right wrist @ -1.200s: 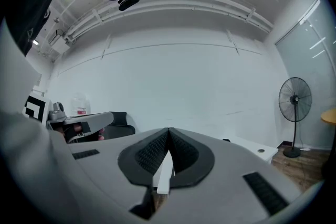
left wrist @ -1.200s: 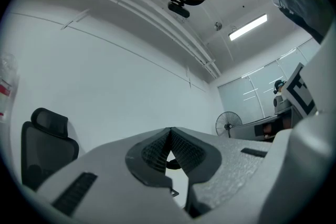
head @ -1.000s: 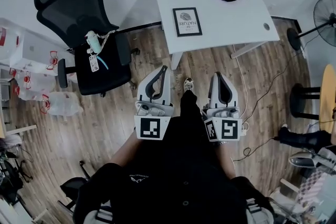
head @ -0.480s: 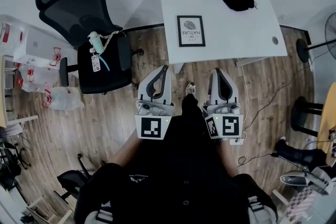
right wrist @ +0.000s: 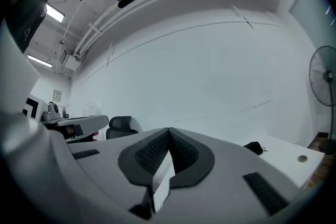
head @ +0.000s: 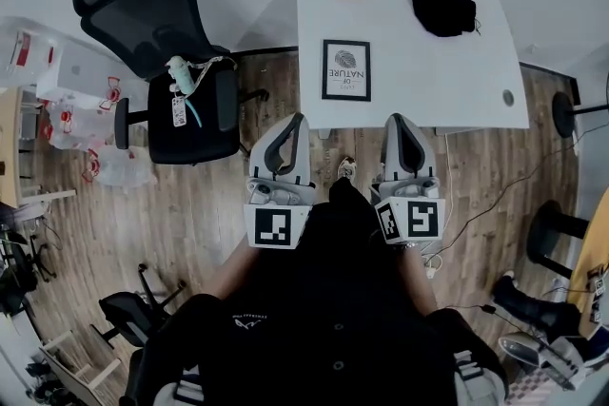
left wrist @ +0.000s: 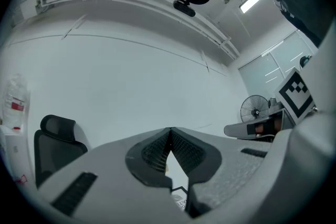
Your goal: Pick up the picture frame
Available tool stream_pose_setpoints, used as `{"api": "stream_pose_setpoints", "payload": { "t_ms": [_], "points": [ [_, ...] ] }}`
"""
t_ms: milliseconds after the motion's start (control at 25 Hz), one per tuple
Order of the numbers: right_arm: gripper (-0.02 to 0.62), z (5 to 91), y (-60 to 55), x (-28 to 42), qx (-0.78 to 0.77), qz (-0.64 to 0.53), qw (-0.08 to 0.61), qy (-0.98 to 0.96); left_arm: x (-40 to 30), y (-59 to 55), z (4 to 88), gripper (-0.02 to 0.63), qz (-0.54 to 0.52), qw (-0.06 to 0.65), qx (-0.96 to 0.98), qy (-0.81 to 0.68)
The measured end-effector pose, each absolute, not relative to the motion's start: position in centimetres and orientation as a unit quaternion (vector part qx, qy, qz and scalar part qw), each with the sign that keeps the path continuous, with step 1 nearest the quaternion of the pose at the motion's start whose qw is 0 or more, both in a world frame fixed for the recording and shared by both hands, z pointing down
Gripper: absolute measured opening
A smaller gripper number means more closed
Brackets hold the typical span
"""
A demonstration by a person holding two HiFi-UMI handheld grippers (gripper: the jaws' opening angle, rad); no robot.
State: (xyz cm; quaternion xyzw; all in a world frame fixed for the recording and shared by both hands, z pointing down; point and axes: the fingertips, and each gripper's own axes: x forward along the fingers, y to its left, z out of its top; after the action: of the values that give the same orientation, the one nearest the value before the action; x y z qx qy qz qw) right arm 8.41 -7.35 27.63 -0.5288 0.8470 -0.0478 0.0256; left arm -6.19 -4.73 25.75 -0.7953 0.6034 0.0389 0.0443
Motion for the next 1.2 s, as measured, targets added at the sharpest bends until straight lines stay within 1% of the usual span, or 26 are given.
{"api": "stream_pose_setpoints", "payload": {
  "t_ms": [560,960,1200],
  "points": [
    [-0.002,28.7,-14.8,14.0,-0.492,-0.066,0.025,0.868,-0.7,-10.5,26.6,0.006,0.038,0.047,-0.765,0.642],
    [-0.002,30.8,-17.2,13.9,-0.469,-0.093,0.006,0.878,-1.5,-12.7,27.7,0.006,0.02,0.039,-0.743,0.668],
    [-0.002,33.2,-19.0,13.5,-0.483,-0.118,-0.017,0.867,-2.6,-14.4,29.8,0.006,0.005,0.015,-0.743,0.669]
  ]
}}
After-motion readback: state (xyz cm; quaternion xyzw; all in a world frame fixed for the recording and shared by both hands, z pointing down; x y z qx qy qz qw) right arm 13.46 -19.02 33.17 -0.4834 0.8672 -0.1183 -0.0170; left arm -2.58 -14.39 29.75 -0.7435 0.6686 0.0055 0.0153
